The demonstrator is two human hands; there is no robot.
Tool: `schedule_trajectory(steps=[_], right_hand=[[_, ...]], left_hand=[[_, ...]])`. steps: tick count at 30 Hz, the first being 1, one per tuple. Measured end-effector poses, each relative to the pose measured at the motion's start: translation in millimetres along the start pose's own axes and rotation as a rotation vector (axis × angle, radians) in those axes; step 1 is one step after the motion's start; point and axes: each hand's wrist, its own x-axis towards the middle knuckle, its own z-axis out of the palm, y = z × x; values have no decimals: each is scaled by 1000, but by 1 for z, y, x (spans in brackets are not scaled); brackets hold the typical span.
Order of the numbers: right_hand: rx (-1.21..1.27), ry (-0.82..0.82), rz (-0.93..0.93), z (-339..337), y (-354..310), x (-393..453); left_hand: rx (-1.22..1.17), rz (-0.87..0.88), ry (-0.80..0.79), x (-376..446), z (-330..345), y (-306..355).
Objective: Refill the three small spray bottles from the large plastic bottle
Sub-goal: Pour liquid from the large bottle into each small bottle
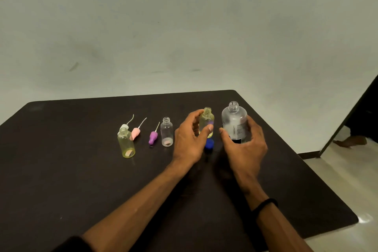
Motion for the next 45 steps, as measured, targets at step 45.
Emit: schedule_trajectory(steps=[45], right_hand=[[-63,-71,-69,3,4,-3]], left_hand=[[337,-139,327,-38,-80,-8]])
